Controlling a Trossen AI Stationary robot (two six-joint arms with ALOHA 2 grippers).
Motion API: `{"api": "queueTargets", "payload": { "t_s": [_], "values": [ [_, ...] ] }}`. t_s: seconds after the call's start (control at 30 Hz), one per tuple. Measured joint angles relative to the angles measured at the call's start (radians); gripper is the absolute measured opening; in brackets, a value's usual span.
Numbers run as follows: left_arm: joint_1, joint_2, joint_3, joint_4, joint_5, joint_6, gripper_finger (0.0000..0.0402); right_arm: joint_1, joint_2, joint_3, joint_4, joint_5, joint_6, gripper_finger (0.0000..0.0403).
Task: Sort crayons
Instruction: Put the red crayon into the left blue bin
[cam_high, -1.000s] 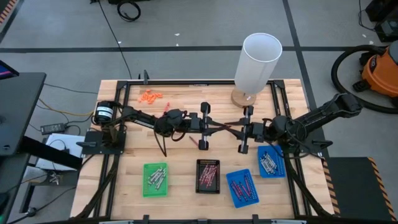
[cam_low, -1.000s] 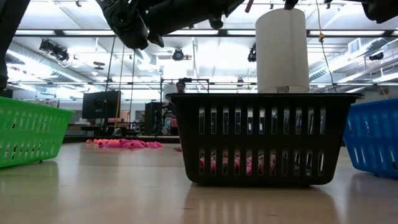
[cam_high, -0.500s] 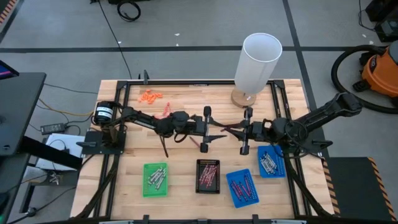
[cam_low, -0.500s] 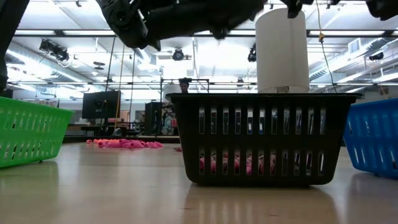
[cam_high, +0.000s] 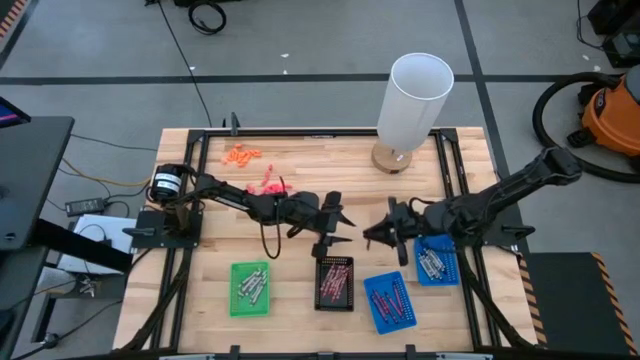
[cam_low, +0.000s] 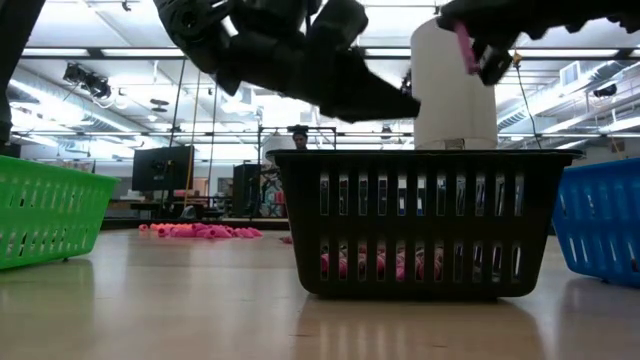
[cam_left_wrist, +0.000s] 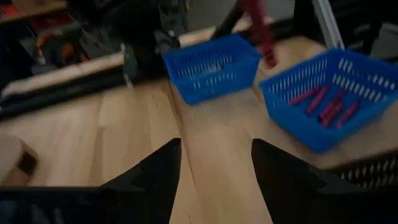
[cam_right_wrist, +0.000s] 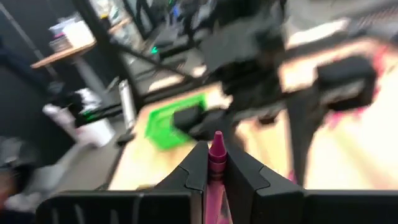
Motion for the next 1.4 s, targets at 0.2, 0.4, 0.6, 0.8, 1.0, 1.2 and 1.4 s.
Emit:
{"api": "queueTargets", "payload": {
  "t_s": [0.2,0.4,0.6,0.8,1.0,1.2,1.4],
  "values": [
    [-0.008,0.000,0.000,-0.031,-0.001,0.005,0.0206,0.059,0.075,0.000,-0.012,-0.078,0.127,0.0043],
    [-0.019,0.000,0.000,-0.040,-0.025,0.035,0.0205,0.129,0.187,0.000,0.018,-0.136,0.195,0.0043],
    [-0.013,-0.001,0.000,-0.144,-0.027,0.037,0.0205,0.200,0.325,0.000,0.130,-0.211,0.289,0.0044],
    [-0.013,-0.018,0.000,-0.282,-0.027,0.050,0.0205,0.268,0.427,0.000,0.162,-0.272,0.427,0.0044],
    [-0.013,-0.023,0.001,-0.398,-0.027,0.050,0.0205,0.302,0.472,0.001,0.112,-0.299,0.503,0.0044],
    [-0.008,-0.023,0.000,-0.447,-0.037,0.055,0.0205,0.302,0.479,0.001,0.066,-0.298,0.518,0.0047],
    [-0.002,-0.024,0.000,-0.499,-0.039,0.069,0.0205,0.300,0.459,0.001,0.060,-0.297,0.526,0.0053]
  ]
}}
